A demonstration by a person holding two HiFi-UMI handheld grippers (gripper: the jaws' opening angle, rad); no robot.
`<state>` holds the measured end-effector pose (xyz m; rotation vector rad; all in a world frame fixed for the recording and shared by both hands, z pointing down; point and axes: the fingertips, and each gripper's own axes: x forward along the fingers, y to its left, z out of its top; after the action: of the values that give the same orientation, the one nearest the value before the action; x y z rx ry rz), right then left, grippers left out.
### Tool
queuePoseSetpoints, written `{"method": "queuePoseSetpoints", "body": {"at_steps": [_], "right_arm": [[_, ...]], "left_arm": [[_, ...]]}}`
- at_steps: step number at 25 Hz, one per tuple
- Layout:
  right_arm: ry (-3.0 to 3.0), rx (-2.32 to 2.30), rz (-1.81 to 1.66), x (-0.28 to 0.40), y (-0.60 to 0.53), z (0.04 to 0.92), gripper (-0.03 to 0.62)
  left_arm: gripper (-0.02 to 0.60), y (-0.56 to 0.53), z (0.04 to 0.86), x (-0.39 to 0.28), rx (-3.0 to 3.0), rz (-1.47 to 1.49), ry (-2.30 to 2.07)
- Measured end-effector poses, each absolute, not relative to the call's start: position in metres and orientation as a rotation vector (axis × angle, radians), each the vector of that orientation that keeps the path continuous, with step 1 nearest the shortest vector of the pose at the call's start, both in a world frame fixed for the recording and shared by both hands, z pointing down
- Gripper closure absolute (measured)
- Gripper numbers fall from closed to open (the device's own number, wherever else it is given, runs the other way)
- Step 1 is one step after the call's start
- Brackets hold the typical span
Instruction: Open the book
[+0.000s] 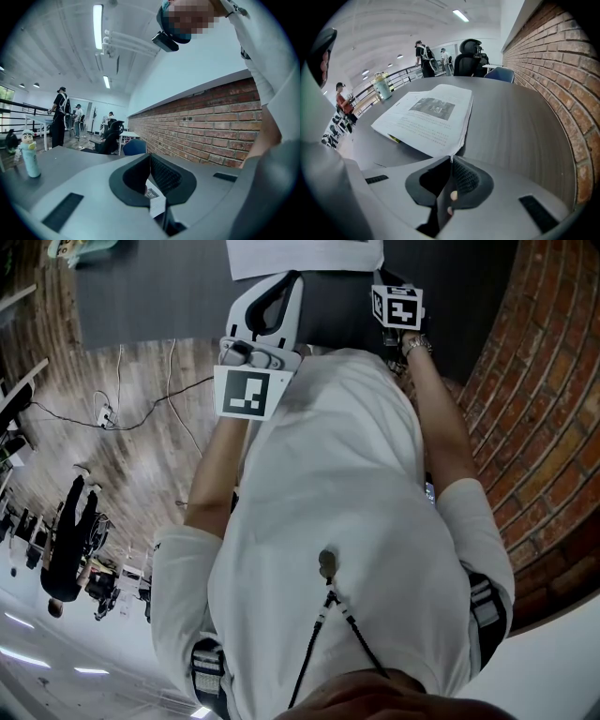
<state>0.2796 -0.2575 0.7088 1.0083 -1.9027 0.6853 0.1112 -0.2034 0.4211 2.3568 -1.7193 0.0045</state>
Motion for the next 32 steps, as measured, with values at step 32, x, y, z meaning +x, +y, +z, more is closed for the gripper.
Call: {"method": "queuePoseSetpoints", "body": {"at_steps": [32], "right_arm": [[-1.739, 1.235, 0.819, 0.276, -0.228, 0.704, 0.457]], "left_arm": [[0.558, -0.203, 0.415, 0.051, 2.438, -0.031, -1.572]]}}
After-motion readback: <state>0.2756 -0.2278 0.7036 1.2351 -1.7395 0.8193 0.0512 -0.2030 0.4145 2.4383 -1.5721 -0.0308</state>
